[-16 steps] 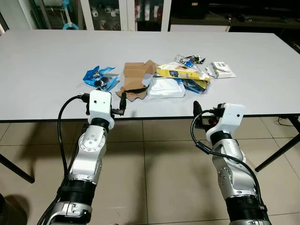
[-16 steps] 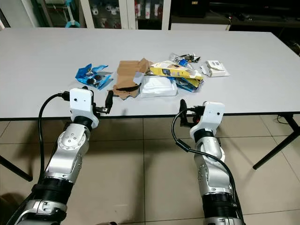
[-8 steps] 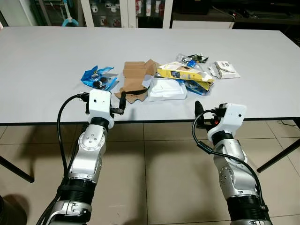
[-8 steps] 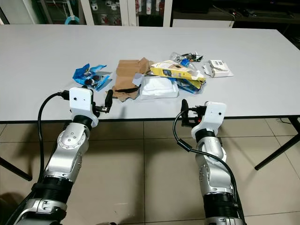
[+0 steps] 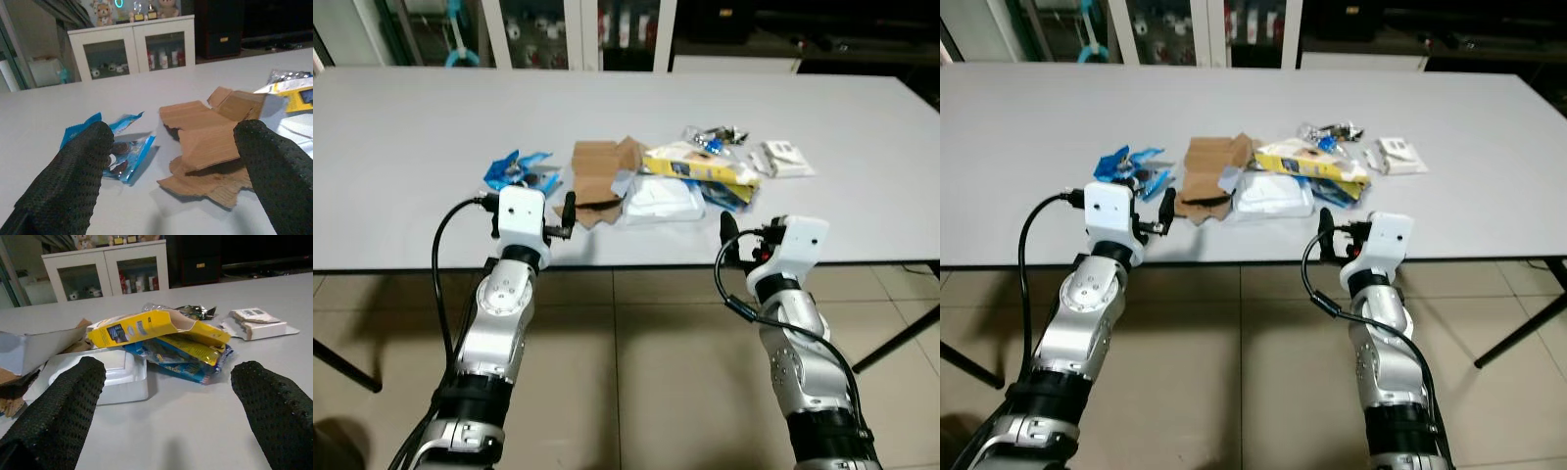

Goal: Picking trash to rubbish bin

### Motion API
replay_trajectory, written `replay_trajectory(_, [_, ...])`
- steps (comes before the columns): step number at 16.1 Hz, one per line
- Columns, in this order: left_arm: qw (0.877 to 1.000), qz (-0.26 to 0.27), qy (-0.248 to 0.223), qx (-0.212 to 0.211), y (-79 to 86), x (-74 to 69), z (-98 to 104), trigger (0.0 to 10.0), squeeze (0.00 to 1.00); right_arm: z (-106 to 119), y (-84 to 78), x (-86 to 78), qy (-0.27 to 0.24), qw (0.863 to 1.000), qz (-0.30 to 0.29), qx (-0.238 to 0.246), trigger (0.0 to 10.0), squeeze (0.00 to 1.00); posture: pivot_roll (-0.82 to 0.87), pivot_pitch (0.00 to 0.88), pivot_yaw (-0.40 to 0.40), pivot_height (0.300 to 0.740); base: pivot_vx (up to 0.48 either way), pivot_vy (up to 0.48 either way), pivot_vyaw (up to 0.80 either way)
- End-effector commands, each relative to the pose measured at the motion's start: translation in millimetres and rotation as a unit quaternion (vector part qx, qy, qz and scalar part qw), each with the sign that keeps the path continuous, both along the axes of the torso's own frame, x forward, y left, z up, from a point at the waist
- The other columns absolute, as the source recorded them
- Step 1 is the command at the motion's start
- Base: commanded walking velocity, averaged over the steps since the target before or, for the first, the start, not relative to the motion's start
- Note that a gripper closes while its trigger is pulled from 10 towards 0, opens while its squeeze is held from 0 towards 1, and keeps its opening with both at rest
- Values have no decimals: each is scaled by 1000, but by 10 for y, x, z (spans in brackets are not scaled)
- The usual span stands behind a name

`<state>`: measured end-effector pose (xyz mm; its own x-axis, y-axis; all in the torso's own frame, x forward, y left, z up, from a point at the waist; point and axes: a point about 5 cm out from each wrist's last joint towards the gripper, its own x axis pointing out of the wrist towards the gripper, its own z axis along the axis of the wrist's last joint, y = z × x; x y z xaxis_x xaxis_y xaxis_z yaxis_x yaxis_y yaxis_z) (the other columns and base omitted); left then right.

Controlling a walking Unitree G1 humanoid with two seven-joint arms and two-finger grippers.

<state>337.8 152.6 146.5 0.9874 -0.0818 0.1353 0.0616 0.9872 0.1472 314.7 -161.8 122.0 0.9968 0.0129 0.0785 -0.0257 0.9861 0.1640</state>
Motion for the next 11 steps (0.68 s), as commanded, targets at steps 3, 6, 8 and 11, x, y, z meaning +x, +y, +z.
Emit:
replay_trajectory(3, [1000,2,4,0,3,9,1,10000,0,12,-16,12,1,1000,2,2,10000,0,6,87,-15,740,480,0,0])
replay_trajectory(6, [1000,3,4,0,9,12,4,10000,0,12,-9,13,1,1000,2,3,10000,0,5,87,-16,740,480,0,0])
replay_trajectory(8, [1000,2,4,1,10,13,5,10000,0,13,-12,13,1,1000,1,3,10000,0,6,86,-16,740,480,0,0])
replay_trajectory(11, [1000,-7,1,-14,-12,12,15,10000,0,11,-12,10,1,1000,1,4,10000,0,6,87,-16,740,446,0,0])
